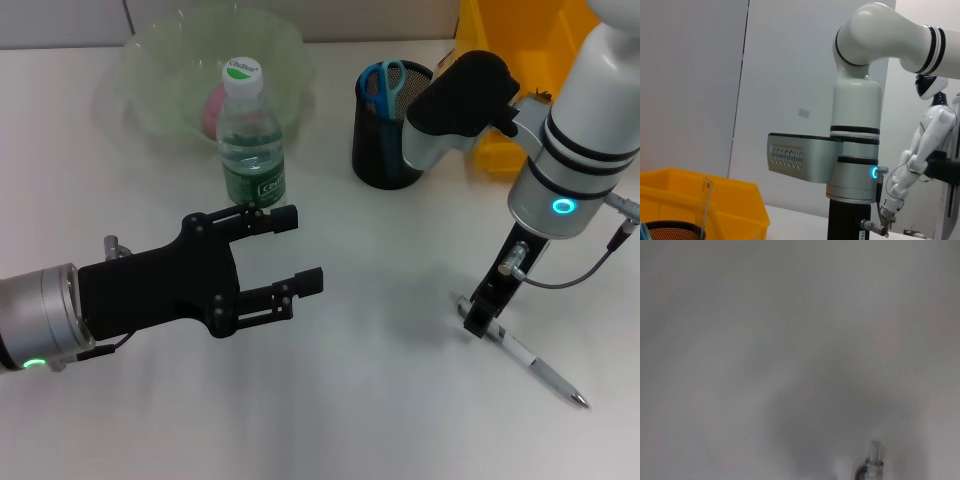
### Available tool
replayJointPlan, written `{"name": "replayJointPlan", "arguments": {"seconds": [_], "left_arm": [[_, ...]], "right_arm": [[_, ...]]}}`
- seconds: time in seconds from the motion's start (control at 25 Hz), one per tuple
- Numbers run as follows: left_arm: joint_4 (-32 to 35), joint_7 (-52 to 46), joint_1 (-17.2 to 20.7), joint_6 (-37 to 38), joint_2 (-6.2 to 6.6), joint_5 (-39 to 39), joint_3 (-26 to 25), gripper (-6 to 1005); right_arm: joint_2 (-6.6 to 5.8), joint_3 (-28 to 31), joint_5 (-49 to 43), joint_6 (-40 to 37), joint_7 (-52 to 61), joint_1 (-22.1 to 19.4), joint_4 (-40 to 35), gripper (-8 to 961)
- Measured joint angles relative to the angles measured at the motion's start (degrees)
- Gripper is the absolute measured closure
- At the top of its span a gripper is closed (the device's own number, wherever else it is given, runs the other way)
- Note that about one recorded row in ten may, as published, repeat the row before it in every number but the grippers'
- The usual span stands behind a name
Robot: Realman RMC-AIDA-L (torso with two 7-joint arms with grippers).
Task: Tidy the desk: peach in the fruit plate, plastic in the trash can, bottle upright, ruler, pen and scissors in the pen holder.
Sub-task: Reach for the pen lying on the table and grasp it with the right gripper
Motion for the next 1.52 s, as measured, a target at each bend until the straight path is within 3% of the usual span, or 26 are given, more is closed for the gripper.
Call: {"name": "replayJointPlan", "arguments": {"seconds": [1.52], "left_arm": [[-0.09, 0.52, 0.13, -0.52, -0.09, -0.37, 0.04, 276]], "right_arm": [[-0.01, -0.66, 1.43, 1.56, 0.05, -0.32, 0.28, 442]]}}
